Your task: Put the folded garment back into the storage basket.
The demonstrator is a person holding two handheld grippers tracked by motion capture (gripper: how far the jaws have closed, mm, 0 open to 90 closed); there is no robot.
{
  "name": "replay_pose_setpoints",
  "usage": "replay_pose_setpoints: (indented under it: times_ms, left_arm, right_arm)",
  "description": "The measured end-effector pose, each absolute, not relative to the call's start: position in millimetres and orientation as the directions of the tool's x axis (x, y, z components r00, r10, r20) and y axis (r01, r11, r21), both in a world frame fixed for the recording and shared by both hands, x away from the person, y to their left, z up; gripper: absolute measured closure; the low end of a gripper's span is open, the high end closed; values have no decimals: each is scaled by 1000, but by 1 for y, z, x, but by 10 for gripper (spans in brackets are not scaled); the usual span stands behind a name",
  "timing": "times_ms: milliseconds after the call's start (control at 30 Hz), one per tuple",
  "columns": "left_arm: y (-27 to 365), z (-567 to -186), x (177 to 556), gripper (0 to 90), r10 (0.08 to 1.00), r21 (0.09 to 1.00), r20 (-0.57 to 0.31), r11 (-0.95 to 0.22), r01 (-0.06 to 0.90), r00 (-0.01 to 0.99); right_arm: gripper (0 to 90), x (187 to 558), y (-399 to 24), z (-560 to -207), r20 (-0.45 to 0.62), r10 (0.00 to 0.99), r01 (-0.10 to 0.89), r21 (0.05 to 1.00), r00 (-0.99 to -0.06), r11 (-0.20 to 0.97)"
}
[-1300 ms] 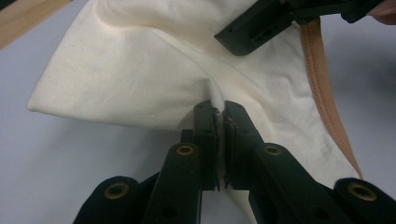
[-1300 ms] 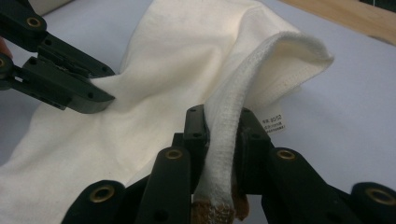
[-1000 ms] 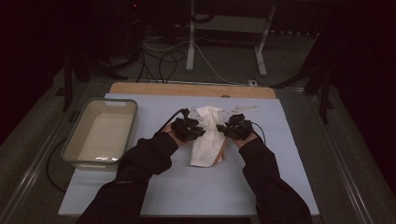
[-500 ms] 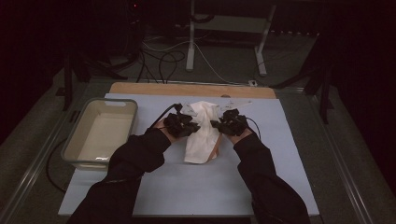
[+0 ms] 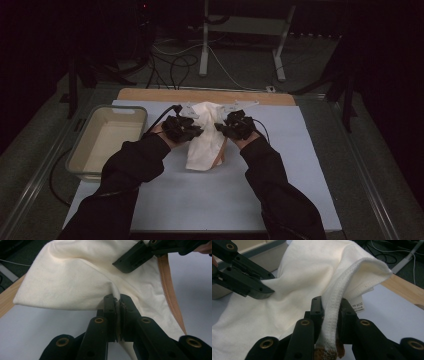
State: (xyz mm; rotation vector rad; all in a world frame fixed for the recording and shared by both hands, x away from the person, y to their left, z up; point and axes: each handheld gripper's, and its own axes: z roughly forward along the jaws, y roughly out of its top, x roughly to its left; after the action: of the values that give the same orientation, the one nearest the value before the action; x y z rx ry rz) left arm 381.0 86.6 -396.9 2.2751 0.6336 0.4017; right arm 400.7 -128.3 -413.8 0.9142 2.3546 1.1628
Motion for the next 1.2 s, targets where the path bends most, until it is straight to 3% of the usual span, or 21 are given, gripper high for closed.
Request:
replay_pose_setpoints:
  times_ms: [1200]
  left_arm:
    - [166, -369, 373, 869, 632, 707, 121, -596, 381, 765]
  right_arm:
    - [774, 407, -46, -386, -67, 615, 329, 797, -786, 507]
